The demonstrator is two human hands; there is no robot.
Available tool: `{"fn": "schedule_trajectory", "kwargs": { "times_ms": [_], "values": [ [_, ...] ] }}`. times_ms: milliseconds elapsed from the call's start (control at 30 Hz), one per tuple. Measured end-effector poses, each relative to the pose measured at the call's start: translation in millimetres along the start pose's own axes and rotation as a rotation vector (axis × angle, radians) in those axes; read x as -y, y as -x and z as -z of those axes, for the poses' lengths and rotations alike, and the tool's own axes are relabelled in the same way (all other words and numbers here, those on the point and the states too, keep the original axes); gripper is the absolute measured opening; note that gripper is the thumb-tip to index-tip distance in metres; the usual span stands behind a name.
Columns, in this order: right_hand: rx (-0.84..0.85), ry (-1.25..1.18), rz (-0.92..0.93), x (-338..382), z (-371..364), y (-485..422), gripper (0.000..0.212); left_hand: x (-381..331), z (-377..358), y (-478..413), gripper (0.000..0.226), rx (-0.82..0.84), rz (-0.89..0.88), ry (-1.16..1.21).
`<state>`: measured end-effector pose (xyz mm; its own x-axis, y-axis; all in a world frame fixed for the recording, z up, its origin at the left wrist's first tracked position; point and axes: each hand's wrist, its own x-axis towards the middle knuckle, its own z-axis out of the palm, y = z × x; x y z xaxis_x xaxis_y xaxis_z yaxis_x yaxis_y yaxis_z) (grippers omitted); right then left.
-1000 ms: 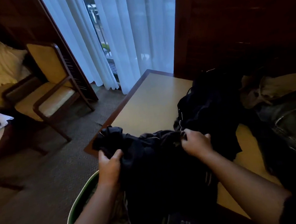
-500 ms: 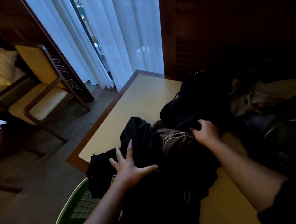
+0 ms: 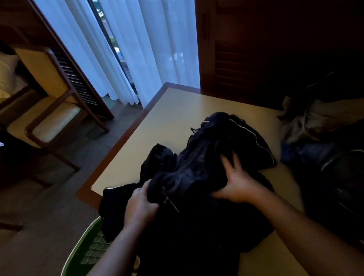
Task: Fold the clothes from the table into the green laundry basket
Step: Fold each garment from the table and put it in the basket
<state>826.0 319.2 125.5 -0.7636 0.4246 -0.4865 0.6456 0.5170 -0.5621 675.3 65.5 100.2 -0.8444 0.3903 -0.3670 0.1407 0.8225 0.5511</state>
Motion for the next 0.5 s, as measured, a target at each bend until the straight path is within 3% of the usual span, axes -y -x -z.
{"fn": "schedule_trajectory", "kwargs": {
  "times_ms": [67,133,167,233,300,400,500],
  "values": [
    [-0.065,-0.017,-0.031,-6,-22,-10,0.101,4,10,8,0.059,-0.062,-0.008,0.107],
    [-0.305,-0.086,-0.040,3,-27,-8,0.054,13,21,17,0.053,-0.083,0.019,0.255],
    [-0.445,-0.119,0.006,12,-25,-3,0.042,17,28,23,0.050,-0.097,0.024,0.325],
    [-0.677,-0.159,0.214,41,-17,13,0.036,24,40,31,0.045,-0.153,0.016,0.456],
    [-0.799,-0.240,0.424,76,-11,32,0.025,25,53,40,0.047,-0.203,0.003,0.620],
    [-0.816,-0.385,0.635,126,-14,65,0.012,27,75,56,0.048,-0.298,-0.061,0.790],
    [-0.697,-0.515,0.806,164,-34,104,0.012,38,104,80,0.050,-0.372,-0.128,0.857]
  ]
}}
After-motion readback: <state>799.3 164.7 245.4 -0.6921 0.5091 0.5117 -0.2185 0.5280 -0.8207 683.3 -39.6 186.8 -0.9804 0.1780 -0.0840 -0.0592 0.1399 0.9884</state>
